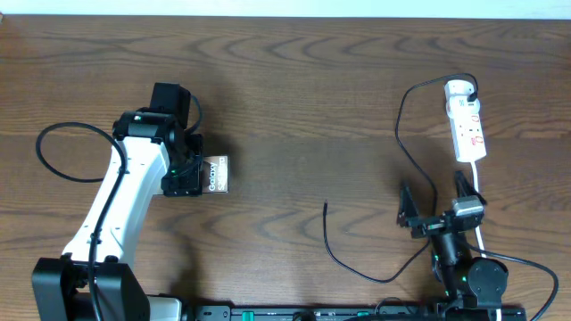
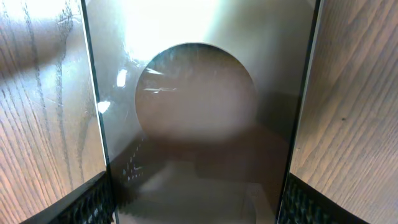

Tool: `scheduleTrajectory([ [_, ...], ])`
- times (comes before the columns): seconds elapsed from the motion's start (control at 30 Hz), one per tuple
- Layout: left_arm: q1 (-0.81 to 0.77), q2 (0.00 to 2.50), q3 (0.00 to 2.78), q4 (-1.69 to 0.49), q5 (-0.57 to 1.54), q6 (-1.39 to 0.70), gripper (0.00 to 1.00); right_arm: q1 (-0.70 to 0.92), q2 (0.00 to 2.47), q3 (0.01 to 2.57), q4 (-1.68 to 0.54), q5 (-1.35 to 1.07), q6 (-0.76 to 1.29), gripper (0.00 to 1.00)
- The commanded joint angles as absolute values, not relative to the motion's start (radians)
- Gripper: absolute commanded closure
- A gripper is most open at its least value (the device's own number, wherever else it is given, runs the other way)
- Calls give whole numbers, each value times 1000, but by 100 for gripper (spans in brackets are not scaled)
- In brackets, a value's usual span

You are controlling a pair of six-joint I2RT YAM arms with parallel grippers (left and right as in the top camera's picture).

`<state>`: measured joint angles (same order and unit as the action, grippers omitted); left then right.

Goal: Plug charger to phone and switch on socket
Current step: 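Lower the held phone toward the table center with the left gripper, then swing the right arm up and move the right gripper toward the phone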

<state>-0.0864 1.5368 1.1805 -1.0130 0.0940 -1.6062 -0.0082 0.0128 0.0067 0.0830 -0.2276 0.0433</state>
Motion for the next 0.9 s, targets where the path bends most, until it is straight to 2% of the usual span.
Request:
scheduleTrajectory([
  [0.0,-89,1517,1201,-1016,66,-1589,93,-16,29,40,68,-389,126,1],
  [0.13,-89,1517,1201,-1016,67,-1589,93,-16,136,143,67,-478,135,1],
  [0.33,-89,1517,1201,-1016,67,-1589,93,-16,506,462,2,-645,134,1],
  [0.67,-89,1517,1201,-1015,67,-1590,93,20,1348,1082,-474,-1085,134,1],
  [0.8,-89,1517,1201,-1016,66,-1590,92,31,1592,1170,-396,-1160,165,1],
  [0.87,-89,1517,1201,-1016,66,-1590,93,36,1699,1172,-238,-1172,393,1],
])
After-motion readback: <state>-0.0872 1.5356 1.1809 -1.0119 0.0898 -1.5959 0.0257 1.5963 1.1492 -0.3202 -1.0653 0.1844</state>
